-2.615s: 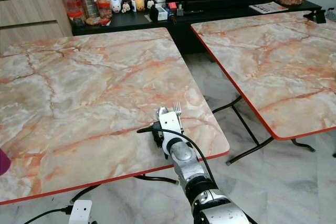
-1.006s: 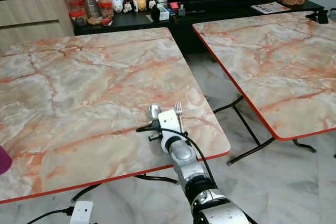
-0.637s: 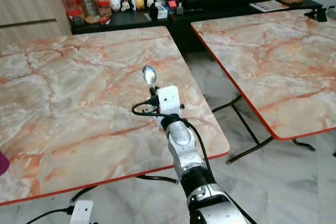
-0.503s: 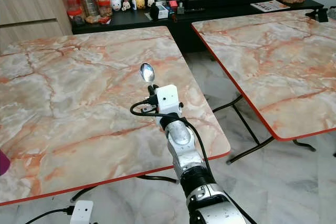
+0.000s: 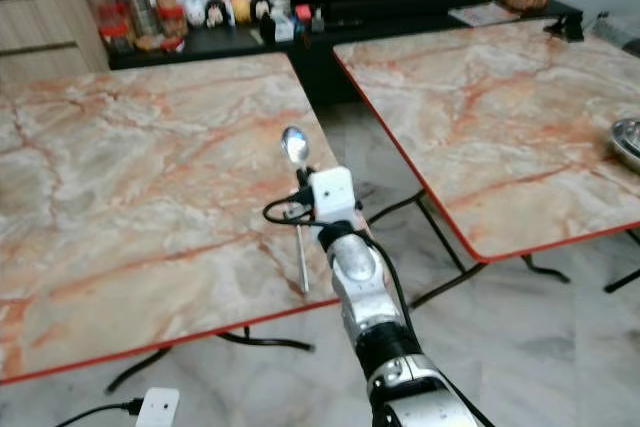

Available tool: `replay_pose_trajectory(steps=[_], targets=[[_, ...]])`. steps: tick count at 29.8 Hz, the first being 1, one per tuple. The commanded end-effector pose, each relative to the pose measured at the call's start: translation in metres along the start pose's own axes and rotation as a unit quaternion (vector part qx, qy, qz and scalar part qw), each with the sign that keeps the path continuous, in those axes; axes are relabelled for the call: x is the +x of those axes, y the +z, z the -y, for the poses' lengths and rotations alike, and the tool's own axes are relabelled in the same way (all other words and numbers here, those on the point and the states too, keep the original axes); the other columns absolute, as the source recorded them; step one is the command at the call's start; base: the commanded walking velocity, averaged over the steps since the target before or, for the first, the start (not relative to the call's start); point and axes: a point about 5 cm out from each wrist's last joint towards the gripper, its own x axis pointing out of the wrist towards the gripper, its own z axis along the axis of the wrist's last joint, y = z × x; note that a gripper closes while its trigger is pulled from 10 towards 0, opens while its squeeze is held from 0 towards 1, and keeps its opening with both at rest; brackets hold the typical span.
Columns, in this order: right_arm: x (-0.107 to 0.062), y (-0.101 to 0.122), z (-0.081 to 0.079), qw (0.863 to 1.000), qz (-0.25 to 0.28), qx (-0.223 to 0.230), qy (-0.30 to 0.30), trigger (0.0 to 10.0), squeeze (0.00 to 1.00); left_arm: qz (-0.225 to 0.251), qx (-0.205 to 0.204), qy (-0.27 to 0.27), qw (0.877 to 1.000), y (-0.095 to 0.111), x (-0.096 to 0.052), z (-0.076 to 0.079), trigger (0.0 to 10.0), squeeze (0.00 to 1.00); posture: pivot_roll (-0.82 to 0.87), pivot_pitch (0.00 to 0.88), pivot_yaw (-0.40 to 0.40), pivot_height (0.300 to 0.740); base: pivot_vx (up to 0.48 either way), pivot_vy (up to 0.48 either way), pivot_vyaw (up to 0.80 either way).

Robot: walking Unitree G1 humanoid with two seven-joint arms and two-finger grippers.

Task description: Setting the table

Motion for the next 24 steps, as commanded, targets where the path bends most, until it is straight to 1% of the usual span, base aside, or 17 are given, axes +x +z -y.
replay_pose_trajectory(steps=[1, 9, 17, 24], targets=[[0.0043, 0.0095, -0.0046, 1.000, 0.020, -0.002, 0.009, 10.0, 0.00, -0.010, 0.004, 0.005, 1.000, -0.0033, -0.0004, -0.0037, 10.0, 0.00, -0.02, 0.000, 0.020, 0.740, 0.000, -0.469, 0.00], [0.0014, 0.0086, 0.0005, 1.000, 0.022, -0.015, 0.005, 10.0, 0.00, -0.014, 0.002, 0.005, 1.000, -0.0060, -0.0009, -0.0042, 10.0, 0.00, -0.03, 0.000, 0.025, 0.740, 0.000, -0.462, 0.00], [0.0016, 0.0102, 0.0023, 1.000, 0.026, -0.015, 0.004, 10.0, 0.00, -0.009, 0.000, 0.005, 1.000, -0.0019, 0.0000, -0.0038, 10.0, 0.00, -0.03, 0.000, 0.024, 0.740, 0.000, -0.439, 0.46], [0.0013, 0.0099, 0.0033, 1.000, 0.025, -0.012, 0.001, 10.0, 0.00, -0.009, -0.002, 0.004, 1.000, -0.0018, 0.0000, -0.0026, 10.0, 0.00, -0.03, 0.000, 0.022, 0.740, 0.000, -0.428, 0.00]])
